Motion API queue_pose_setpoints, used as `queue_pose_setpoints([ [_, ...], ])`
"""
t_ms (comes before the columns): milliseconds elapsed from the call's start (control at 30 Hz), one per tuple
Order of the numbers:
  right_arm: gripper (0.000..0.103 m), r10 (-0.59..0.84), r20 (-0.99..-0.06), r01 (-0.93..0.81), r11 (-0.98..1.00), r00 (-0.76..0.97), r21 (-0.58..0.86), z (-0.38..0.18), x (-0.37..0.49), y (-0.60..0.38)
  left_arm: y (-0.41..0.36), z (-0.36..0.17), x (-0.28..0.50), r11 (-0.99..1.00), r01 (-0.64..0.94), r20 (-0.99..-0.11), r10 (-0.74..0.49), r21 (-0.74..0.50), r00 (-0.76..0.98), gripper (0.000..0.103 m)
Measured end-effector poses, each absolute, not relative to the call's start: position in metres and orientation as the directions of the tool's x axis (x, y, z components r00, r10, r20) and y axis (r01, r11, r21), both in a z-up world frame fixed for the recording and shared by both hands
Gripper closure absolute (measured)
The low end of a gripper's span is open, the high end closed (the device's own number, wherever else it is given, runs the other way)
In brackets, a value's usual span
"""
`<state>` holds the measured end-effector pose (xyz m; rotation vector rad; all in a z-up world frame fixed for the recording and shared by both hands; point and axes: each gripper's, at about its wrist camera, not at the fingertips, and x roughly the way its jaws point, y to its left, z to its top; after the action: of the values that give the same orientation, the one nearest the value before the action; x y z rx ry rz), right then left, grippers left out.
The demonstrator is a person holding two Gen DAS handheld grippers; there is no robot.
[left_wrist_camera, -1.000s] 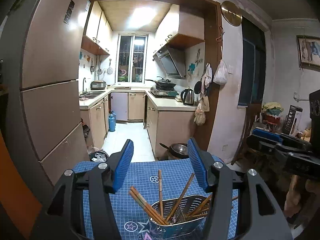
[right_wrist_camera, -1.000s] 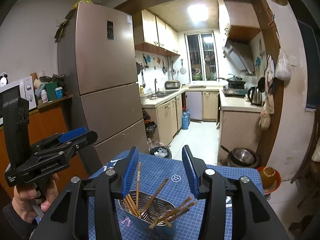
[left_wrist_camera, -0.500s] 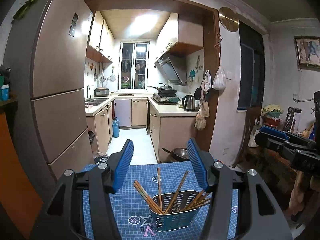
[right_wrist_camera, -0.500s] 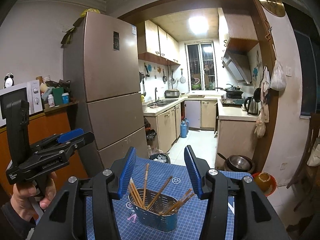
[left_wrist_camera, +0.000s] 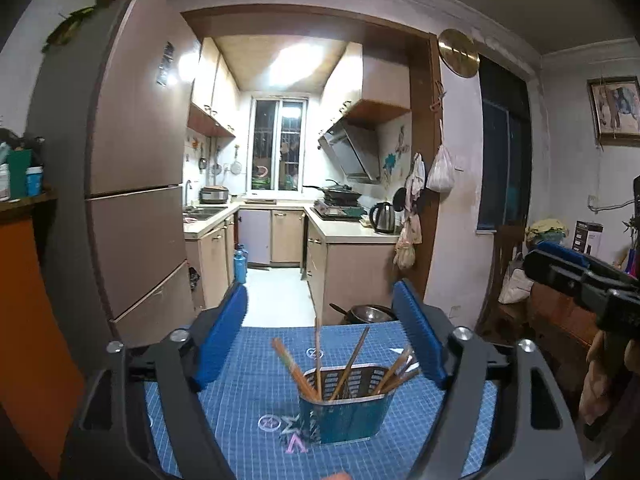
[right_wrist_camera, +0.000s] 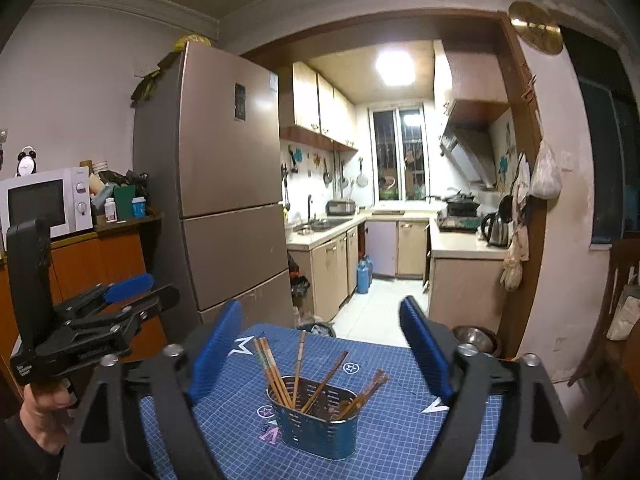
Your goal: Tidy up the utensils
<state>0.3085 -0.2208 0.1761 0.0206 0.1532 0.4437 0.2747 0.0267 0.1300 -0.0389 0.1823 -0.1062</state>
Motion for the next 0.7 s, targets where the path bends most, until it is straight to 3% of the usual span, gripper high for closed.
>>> queue_pose_setpoints([
  [100,0.005,0.398,-0.099,-0.399,0.917,0.912,0.017,0.165,0.275,-0.22,0.028,0.118,0.245,0.996,0.075,-0.15,-0.08,-0.041,0.985,0.017],
  [200,0.005,0.371,-0.053,-0.372,0.928,0.927,-0.001,0.15,0.242,-0.222,0.027,0.107,0.213,0.999,0.048,-0.101,-0.05,-0.018,0.994,0.007],
  [433,0.005,0.308,0.015,-0.308,0.951,0.951,-0.028,0.092,0.169,-0.221,0.019,0.074,0.146,0.999,0.036,-0.031,-0.036,-0.012,0.999,0.006],
  [700,0.005,0.302,0.034,-0.302,0.953,0.953,-0.005,0.041,0.11,-0.217,0.004,0.022,0.109,0.999,0.003,-0.093,0.0,0.04,0.996,0.006],
])
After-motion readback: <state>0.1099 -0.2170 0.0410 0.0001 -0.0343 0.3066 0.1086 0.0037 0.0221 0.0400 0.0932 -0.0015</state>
